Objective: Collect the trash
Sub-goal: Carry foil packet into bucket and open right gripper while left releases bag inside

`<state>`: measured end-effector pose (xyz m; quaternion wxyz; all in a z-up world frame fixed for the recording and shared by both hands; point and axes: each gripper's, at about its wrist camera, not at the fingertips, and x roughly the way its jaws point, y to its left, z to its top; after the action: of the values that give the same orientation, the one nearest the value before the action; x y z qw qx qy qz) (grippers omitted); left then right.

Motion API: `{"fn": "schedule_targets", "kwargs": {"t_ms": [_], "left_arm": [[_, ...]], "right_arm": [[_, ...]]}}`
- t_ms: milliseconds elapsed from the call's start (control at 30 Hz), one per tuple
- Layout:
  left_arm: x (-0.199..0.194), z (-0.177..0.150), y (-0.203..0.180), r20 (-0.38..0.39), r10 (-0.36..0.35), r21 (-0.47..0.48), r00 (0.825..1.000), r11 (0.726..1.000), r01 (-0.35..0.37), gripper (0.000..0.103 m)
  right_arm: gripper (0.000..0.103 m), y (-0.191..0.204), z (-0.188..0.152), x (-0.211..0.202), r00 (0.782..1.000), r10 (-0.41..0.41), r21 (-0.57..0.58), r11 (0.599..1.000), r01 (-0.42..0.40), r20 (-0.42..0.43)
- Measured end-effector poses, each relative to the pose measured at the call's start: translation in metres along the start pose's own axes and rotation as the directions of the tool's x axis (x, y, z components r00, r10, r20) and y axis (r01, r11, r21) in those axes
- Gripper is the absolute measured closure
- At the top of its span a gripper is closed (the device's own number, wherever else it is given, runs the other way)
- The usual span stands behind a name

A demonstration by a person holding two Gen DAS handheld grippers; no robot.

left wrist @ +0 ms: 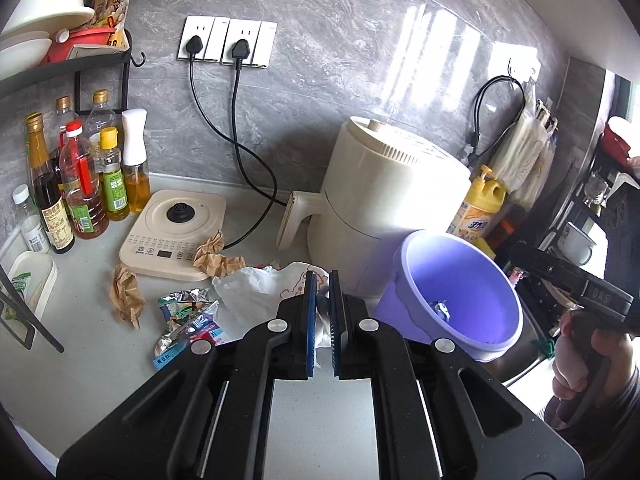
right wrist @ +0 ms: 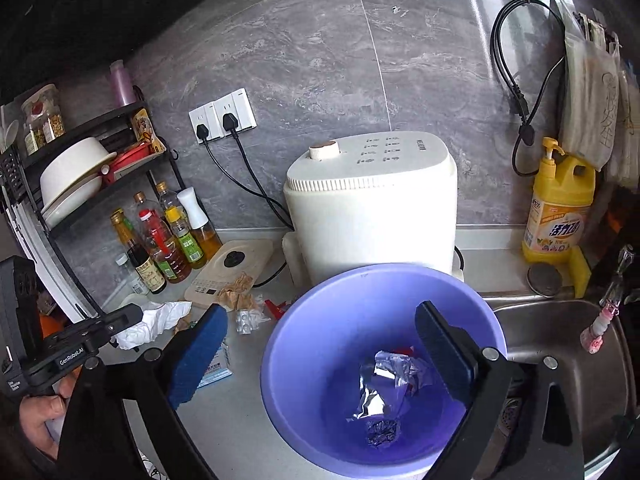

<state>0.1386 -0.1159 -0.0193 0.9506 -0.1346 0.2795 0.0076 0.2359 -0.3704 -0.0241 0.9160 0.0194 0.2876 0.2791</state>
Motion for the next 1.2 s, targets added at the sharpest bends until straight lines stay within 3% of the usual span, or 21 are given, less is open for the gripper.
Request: {"fn": "schedule_targets", "kwargs": {"t_ms": [333,767,800,833,900,1000,1200], "left_arm": [[0.009,0.017,-0.069,0.031,-0.084,0.074,0.996,0.994,0.081,0.096],[0.058,0.009,-0.150,-0.008,-0.223,0.124,0.975,0.967,0.222,0.095],[0.060,0.009,-0.150,-0.012,-0.241,0.112,0.971,0.964,0.240,0.083],[0.061,0.008,-0.150,-0.008,-0.261,0.096,0.965,0.961,0.260,0.048],[0.055,0.005,-0.148,0.046,-0.266,0.078,0.963,0.962,0.262,0.014],[0.053,0.005,-0.144,0.042,-0.264,0.077,0.964,0.963,0.260,0.013],[0.040,0.001,-0.119,0.028,-0.160,0.081,0.987,0.984,0.157,0.011]], "right_arm": [[0.008,-0.050,-0.021,-0.032,0.999,-0.039,0.050,0.998,0.039,-0.003],[0.008,-0.108,-0.060,-0.080,0.989,-0.141,0.081,0.986,0.144,-0.043],[0.008,-0.110,-0.062,-0.083,0.988,-0.148,0.077,0.985,0.151,-0.045],[0.008,-0.112,-0.063,-0.086,0.987,-0.155,0.073,0.985,0.159,-0.048],[0.008,-0.117,-0.066,-0.092,0.985,-0.166,0.071,0.983,0.169,-0.053],[0.008,-0.120,-0.069,-0.095,0.983,-0.174,0.076,0.981,0.178,-0.059],[0.008,-0.106,-0.071,-0.085,0.989,-0.132,0.068,0.988,0.137,-0.072]]}}
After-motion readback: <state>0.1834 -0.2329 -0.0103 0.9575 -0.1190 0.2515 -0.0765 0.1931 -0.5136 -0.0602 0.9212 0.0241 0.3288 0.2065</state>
